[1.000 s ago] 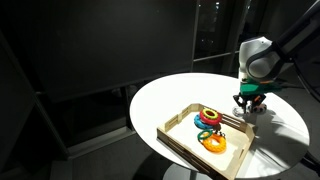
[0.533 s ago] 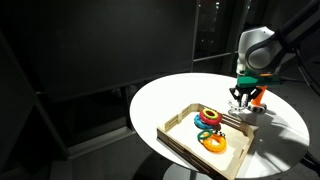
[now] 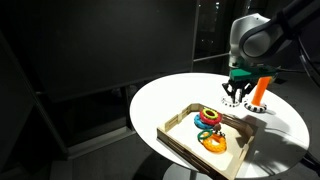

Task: Put the clear ring on the tray

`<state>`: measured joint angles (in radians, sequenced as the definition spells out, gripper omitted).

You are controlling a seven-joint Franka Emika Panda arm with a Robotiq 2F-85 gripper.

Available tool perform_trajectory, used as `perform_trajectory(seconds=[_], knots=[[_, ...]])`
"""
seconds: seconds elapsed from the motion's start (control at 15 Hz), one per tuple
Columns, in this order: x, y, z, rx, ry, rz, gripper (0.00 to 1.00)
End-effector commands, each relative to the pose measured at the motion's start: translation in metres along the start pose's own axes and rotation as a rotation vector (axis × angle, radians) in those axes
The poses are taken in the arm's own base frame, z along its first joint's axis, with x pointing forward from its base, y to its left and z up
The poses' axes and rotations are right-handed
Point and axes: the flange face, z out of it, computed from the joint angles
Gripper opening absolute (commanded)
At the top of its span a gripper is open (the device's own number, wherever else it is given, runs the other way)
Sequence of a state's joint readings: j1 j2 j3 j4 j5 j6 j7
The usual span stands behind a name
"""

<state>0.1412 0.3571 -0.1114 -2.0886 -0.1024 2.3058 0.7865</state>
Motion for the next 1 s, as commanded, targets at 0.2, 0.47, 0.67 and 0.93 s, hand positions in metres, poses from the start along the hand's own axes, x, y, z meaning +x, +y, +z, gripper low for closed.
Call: perform_trajectory(seconds=[0.2,0.47,0.67,0.93], knots=[[-0.035,-0.046,-0.032,-0.056,-0.015,-0.092,0.08],[-0.061,-0.071,-0.043,-0.084,0.003,-0.168,0.08],[-0.081,-0.086,-0.045,-0.103,0.018,-0.224,0.08],[-0.104,-0.102,-0.040,-0.112,0.020,-0.283,0.08]])
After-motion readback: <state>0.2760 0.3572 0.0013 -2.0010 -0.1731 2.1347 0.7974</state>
